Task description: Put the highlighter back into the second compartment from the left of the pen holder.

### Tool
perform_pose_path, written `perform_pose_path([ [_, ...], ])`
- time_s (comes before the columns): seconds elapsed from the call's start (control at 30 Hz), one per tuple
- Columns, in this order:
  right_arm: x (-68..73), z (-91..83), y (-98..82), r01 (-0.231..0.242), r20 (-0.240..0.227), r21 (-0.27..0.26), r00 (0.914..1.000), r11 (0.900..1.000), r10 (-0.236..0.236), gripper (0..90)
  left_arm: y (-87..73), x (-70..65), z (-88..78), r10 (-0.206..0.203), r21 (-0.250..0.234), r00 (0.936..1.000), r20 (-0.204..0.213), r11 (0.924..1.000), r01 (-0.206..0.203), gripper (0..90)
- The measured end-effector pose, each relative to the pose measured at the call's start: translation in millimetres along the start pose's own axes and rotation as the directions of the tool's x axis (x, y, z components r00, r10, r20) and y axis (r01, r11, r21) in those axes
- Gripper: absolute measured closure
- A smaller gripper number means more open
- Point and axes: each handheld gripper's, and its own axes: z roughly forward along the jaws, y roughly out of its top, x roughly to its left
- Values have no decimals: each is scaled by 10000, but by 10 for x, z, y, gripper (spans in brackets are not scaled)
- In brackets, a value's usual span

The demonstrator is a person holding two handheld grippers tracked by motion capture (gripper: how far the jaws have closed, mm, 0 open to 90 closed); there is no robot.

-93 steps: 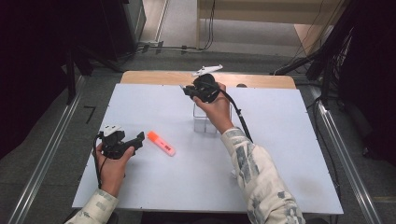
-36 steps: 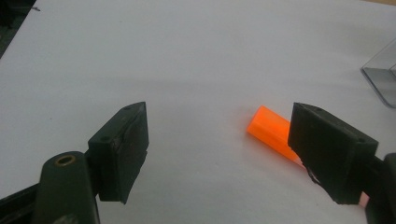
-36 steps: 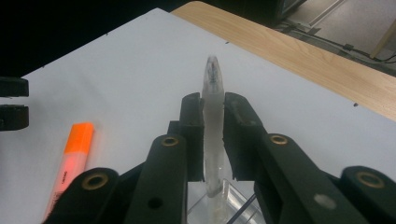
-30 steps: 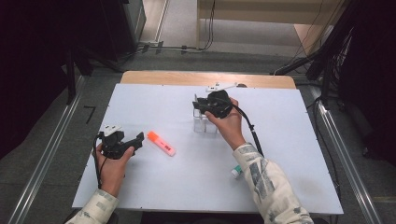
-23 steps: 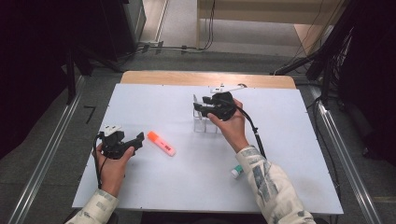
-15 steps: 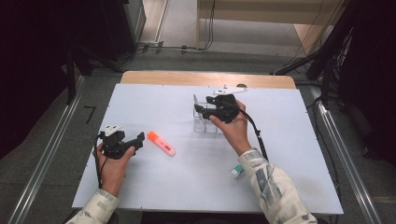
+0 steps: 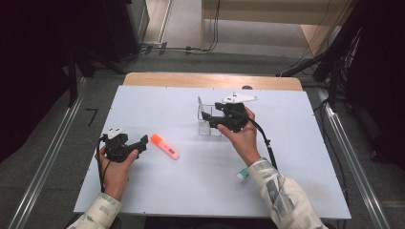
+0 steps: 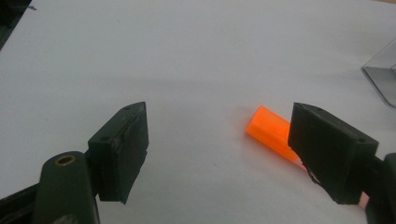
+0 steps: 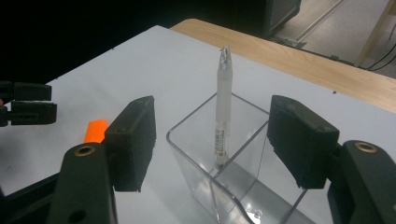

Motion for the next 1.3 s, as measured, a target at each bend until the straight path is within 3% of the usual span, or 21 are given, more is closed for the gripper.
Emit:
perform_pose_path([
  [0.7, 190, -234, -293, 65, -125, 193, 9999, 9998, -63, 177, -3, -2, 9, -20, 56, 10000, 3, 10000, 20, 210],
  [1.3, 509, -74, -414, 651, -640, 875, 9962, 9940, -596, 129, 1, 1, 3, -64, 19, 10000, -24, 10000, 64, 210],
])
